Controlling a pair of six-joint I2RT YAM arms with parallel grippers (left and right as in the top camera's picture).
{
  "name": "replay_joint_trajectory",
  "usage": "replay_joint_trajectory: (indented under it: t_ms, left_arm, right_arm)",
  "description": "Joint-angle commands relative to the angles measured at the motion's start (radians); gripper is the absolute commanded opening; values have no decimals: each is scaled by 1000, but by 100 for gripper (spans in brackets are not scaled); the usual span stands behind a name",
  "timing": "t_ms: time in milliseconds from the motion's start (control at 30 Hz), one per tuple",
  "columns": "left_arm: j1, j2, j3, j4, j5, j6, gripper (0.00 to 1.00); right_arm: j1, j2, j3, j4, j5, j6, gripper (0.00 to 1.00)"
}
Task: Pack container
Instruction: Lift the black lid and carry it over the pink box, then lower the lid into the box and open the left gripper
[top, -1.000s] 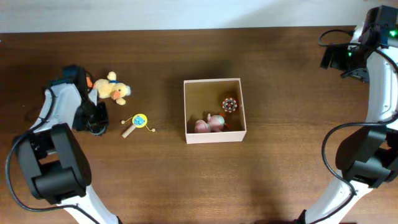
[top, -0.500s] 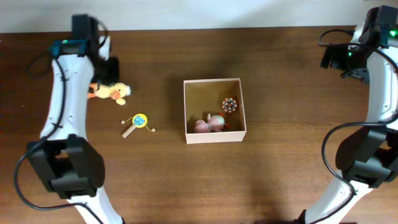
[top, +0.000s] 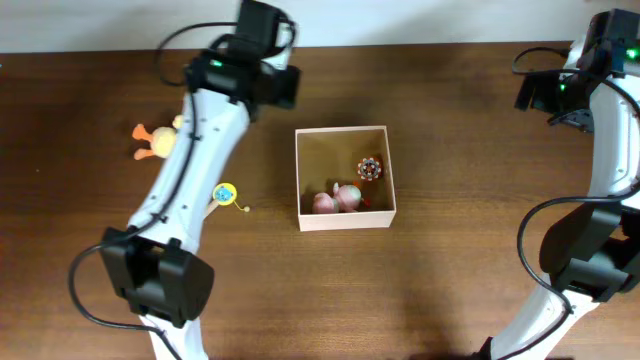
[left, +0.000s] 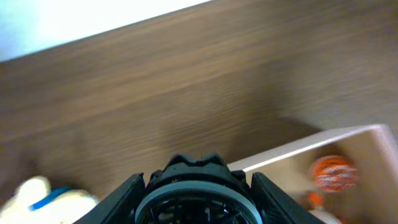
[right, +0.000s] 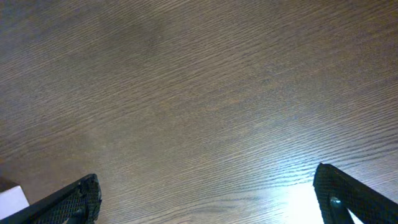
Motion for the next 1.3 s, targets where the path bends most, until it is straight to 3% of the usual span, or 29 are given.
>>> replay_joint_trajectory:
  t_ms: [0,567,1267]
  left_arm:
    - [-48,3,25,15,6,-110,32]
    - [-281,110,21,-18,6,-151,32]
    - [-294,277,20,-101,-124,-204,27]
  right_arm:
    - [4,7,-6,3,-6,2,99]
    - [4,7,-6,3,-5,2,99]
    - [4,7,-6,3,-6,2,99]
